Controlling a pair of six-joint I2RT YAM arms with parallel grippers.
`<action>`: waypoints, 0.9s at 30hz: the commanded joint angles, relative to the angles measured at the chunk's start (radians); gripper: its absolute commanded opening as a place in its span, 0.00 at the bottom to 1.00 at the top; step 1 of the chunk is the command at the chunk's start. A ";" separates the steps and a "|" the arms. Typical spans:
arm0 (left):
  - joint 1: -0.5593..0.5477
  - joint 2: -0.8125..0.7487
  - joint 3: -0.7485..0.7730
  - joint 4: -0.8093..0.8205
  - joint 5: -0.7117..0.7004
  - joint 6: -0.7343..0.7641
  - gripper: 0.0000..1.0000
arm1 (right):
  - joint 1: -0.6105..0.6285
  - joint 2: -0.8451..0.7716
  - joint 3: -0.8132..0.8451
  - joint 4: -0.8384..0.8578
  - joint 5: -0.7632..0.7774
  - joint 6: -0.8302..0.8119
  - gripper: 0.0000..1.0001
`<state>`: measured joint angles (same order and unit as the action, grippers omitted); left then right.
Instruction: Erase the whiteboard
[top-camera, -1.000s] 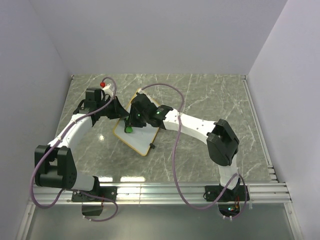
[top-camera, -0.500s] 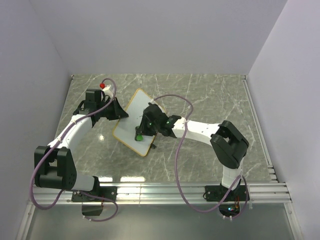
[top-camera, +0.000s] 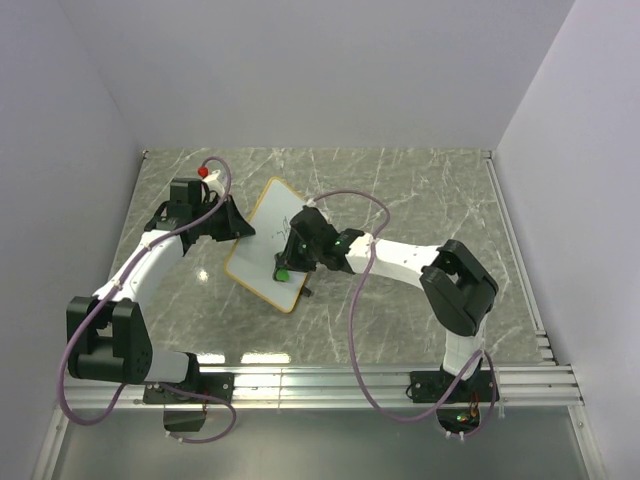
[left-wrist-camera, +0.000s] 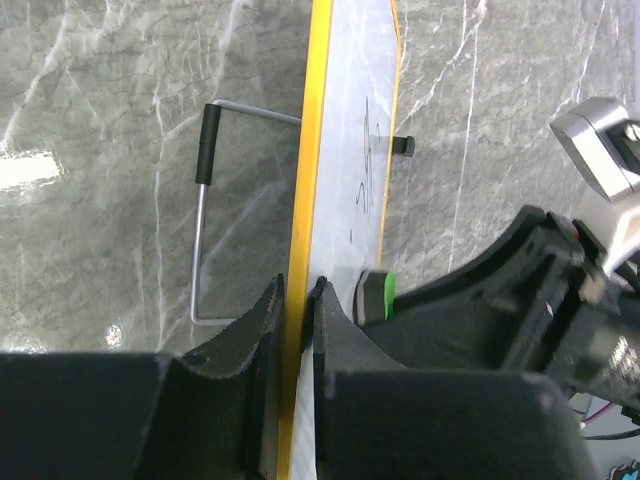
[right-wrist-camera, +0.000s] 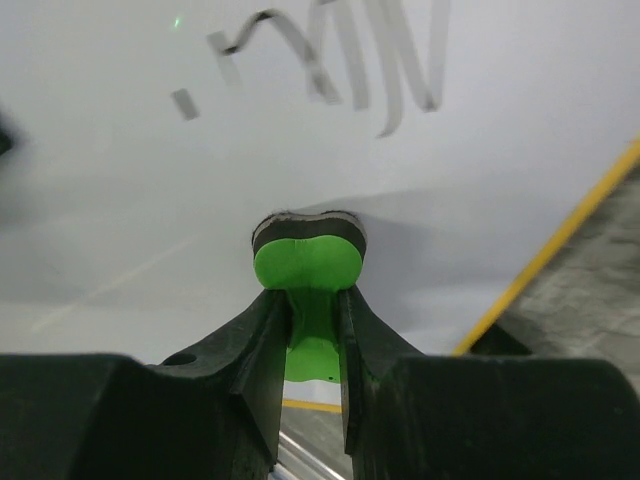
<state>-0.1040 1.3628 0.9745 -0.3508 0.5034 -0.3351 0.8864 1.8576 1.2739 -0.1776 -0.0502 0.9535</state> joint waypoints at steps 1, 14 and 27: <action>-0.010 -0.041 0.021 -0.099 -0.057 0.001 0.00 | -0.044 0.092 -0.086 -0.106 0.119 0.016 0.00; -0.013 -0.042 -0.005 -0.080 -0.051 0.004 0.00 | -0.066 0.121 0.125 -0.114 0.093 -0.045 0.00; -0.046 -0.036 -0.011 -0.079 -0.077 0.016 0.00 | -0.075 0.252 0.522 -0.146 -0.004 -0.019 0.00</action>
<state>-0.1261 1.3430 0.9745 -0.3557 0.4675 -0.3382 0.8024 2.0624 1.7588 -0.3771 -0.0376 0.9058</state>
